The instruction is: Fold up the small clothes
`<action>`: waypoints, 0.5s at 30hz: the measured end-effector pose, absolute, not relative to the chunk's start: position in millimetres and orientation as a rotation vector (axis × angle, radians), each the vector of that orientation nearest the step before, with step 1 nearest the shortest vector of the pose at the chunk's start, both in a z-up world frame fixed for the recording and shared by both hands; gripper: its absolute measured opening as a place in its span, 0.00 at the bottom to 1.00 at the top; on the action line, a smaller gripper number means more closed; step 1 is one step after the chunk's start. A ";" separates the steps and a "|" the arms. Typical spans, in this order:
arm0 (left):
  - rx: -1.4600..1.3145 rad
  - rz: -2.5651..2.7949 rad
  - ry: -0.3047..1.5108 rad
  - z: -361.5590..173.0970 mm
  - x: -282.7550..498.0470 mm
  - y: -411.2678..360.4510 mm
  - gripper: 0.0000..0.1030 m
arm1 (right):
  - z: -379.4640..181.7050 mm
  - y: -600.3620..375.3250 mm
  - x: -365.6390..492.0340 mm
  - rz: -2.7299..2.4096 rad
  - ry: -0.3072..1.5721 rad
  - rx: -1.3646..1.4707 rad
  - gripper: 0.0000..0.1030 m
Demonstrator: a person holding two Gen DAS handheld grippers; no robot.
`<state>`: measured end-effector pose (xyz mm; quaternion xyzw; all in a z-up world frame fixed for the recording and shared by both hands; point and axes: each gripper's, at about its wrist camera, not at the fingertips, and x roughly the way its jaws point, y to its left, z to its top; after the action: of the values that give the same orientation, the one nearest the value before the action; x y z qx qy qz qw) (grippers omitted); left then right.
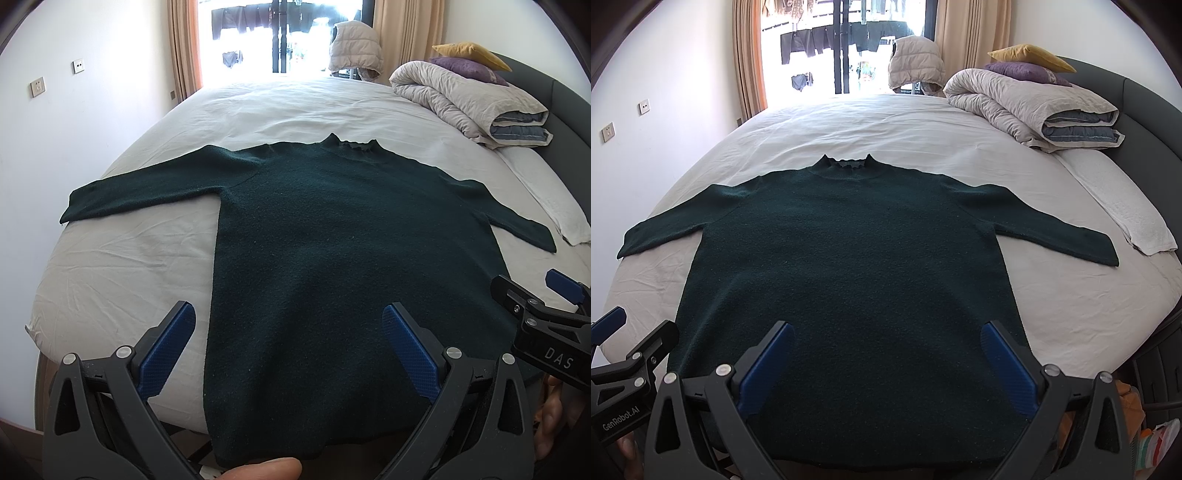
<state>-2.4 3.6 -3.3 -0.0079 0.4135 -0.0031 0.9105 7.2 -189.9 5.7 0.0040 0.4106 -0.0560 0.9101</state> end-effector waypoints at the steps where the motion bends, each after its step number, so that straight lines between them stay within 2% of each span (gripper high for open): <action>1: -0.016 -0.006 0.852 -3.2 -2.2 3.4 1.00 | 5.6 -189.8 7.2 -0.115 0.847 0.009 1.00; 15: -0.019 -0.006 0.854 -5.7 -3.0 5.3 1.00 | 5.4 -189.9 7.2 -0.115 0.848 0.008 1.00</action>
<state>-3.0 5.3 -5.7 -0.0092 0.4143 -0.0028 0.9101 7.2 -189.9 5.4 0.0038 0.4112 -0.0556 0.9098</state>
